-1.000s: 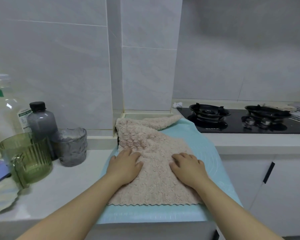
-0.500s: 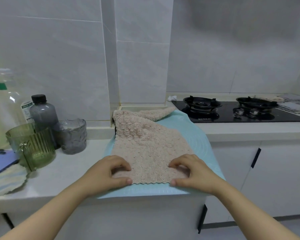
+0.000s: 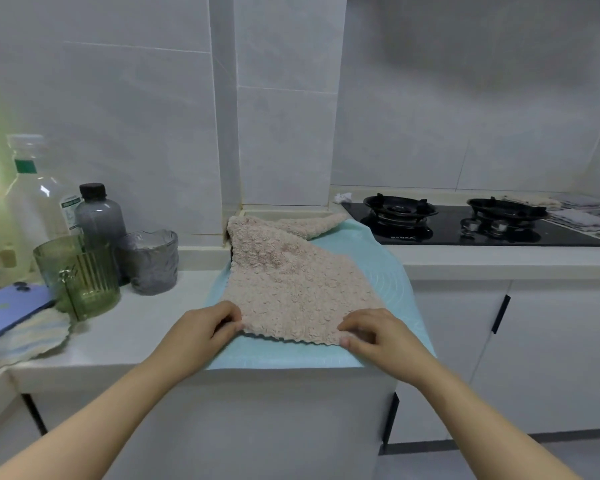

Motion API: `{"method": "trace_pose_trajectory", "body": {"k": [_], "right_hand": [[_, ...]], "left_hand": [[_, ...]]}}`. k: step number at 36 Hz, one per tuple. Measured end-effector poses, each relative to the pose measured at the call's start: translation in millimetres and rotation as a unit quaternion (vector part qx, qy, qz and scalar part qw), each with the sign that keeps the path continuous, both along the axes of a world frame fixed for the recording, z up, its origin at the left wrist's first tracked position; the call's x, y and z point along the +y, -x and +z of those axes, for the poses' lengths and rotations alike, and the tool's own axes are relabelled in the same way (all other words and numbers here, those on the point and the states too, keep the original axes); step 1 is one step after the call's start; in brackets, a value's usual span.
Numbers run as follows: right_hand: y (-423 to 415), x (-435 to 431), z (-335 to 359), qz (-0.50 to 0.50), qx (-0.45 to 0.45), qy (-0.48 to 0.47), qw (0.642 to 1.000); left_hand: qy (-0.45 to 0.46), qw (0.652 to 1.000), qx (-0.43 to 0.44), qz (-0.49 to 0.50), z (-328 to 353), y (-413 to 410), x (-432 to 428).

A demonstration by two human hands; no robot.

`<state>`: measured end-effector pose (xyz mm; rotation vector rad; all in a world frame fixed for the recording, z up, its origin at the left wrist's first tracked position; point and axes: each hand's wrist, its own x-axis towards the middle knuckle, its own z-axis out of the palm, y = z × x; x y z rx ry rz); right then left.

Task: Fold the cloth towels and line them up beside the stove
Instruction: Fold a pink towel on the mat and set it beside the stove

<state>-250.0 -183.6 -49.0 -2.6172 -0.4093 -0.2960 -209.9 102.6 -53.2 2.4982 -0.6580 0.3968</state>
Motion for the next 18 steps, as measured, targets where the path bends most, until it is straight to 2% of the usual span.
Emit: {"method": "trace_pose_trajectory", "body": {"k": [4,7,10,13,15,18], "right_hand": [[0.0,2.8,0.9,-0.011,-0.021,-0.011,1.0],[-2.1,3.7,-3.2,-0.047,-0.036,-0.004,0.998],[-7.1,9.5,-5.8,-0.089,-0.066,0.01,0.994],[-12.2,19.8,-6.9,-0.134,-0.1,0.04,0.985],[-15.2,23.8,-7.6,-0.144,-0.109,0.054,0.982],[-17.6,20.9,-3.9,-0.152,-0.09,0.067,0.982]], "left_hand": [[0.005,1.0,0.009,0.025,4.2,1.7,-3.7],[-0.028,0.999,0.016,0.008,6.5,0.3,-2.1],[-0.066,0.998,-0.016,-0.008,8.9,-7.1,-3.1],[-0.111,0.991,-0.024,0.064,12.5,-8.3,-12.6],[-0.104,0.988,-0.028,0.11,12.5,-7.9,-18.0],[-0.04,0.989,-0.009,0.141,10.5,-9.3,-17.2]]}}
